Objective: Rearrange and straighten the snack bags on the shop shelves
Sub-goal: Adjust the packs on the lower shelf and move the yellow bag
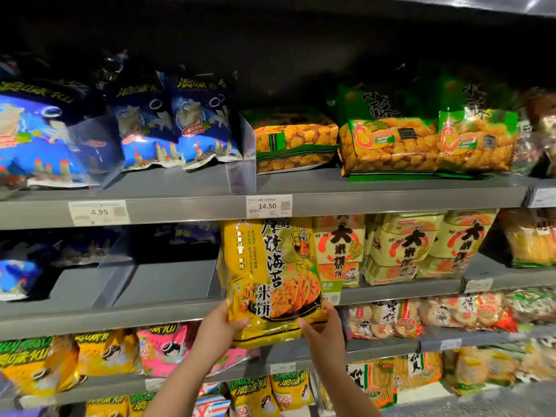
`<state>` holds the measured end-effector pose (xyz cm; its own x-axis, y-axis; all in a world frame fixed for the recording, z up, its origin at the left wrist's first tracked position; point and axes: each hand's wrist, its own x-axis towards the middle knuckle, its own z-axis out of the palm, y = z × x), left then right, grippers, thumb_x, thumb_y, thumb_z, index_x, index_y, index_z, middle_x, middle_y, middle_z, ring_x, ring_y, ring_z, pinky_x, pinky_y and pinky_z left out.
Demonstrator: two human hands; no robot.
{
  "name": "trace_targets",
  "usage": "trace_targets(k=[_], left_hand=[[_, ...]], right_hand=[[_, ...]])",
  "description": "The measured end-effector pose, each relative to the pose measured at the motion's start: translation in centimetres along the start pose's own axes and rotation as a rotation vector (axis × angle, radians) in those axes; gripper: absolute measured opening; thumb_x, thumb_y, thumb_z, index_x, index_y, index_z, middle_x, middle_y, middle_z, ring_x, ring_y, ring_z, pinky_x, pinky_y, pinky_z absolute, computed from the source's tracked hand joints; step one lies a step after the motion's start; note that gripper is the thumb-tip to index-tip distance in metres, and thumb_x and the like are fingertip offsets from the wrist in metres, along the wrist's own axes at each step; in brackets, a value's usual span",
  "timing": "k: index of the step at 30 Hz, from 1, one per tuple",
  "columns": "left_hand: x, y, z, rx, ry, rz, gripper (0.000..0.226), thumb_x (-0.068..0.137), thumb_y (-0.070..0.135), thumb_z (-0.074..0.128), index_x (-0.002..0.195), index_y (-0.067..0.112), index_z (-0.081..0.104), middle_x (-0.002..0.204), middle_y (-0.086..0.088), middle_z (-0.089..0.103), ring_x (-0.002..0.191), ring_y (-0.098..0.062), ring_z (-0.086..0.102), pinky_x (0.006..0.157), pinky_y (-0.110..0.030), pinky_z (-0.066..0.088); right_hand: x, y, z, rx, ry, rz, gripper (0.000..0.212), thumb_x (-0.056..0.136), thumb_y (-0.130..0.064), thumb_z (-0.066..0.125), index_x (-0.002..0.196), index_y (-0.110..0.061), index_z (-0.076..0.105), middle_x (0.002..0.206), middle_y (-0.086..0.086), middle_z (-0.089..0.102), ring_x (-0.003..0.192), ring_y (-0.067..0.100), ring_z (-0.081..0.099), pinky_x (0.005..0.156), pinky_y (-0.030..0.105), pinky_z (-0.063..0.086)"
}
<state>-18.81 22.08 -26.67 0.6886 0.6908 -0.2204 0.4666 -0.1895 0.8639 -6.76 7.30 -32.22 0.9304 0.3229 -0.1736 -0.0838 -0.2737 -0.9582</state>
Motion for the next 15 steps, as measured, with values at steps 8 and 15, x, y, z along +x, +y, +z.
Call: trace_targets(k=[8,15], left_hand=[[4.3,0.3,1.0,0.184,0.374,0.059,0.033,0.091,0.015,0.052,0.124,0.012,0.050,0.084,-0.015,0.067,0.074,-0.032,0.057,0.060,-0.032,0.034],[6.1,0.0,2.4,-0.014,0.427,-0.036,0.018,0.094,0.010,0.044,0.109,0.003,0.051,0.097,-0.023,0.064,0.089,-0.038,0.058,0.067,-0.035,0.035]], right_hand=[[1.4,-2.9,2.6,-0.292,0.045,-0.088,0.061,0.083,-0.019,0.064,0.137,-0.020,0.036,0.133,-0.005,0.050,0.103,0.015,0.059,0.084,0.030,0.051],[0.0,-2.5,6.2,-0.725,-0.210,-0.433,0.068,0.089,-0.007,0.041,0.147,-0.032,0.018,0.157,-0.002,0.015,0.144,0.016,0.013,0.110,0.018,0.000]])
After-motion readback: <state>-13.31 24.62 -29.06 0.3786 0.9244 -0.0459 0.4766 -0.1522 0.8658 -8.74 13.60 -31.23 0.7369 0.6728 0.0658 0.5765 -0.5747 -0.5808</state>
